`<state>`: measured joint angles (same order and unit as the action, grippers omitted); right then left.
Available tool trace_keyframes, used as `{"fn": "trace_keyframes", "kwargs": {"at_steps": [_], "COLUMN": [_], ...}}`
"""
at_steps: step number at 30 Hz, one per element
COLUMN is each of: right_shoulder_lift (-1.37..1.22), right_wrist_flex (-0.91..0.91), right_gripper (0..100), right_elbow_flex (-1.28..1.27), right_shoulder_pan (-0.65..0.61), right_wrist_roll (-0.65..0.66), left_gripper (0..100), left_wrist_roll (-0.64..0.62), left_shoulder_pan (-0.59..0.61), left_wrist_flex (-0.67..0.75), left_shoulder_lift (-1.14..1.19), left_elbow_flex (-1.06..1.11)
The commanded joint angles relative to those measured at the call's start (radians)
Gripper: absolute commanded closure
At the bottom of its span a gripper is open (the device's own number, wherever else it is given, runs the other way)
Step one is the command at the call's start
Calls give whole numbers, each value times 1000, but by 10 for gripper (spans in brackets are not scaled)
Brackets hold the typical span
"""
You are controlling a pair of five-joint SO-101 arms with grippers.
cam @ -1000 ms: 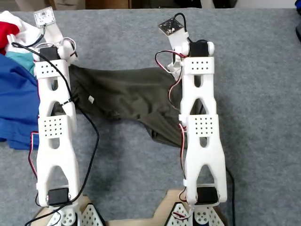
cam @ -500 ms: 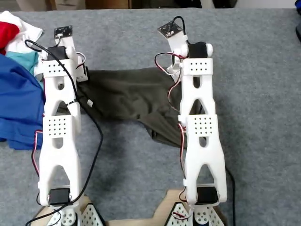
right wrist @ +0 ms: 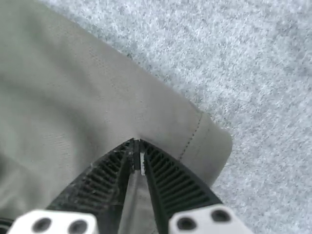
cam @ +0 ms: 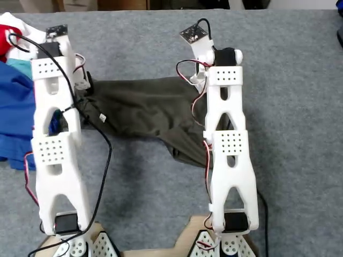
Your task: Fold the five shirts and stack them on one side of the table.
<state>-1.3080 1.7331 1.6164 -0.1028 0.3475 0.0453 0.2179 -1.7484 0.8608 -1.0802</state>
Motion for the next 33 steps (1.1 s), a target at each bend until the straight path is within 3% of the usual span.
{"fn": "trace_keyframes", "kwargs": {"at_steps": [1, 7, 13, 25, 30, 33], "right_shoulder_lift": [12, 12, 12, 10, 10, 10], "right_wrist_flex": [-17, -17, -17, -15, -17, -17], "right_gripper": [992, 992, 992, 992, 992, 992], "right_elbow_flex": [13, 13, 13, 13, 13, 13], "right_shoulder_pan": [-4, -4, -4, -4, -4, -5], "right_wrist_roll": [8, 8, 8, 8, 8, 8], "left_gripper": [819, 819, 816, 822, 990, 983], "left_wrist_roll": [11, 25, -72, -210, -207, -209], "left_shoulder_pan": [8, -14, -6, -9, -14, -14], "left_wrist_flex": [-12, 9, 123, 120, 126, 120], "left_shoulder_lift": [-180, -186, -93, -47, -39, -10], "left_elbow_flex": [173, 368, 328, 187, 189, 187]}}
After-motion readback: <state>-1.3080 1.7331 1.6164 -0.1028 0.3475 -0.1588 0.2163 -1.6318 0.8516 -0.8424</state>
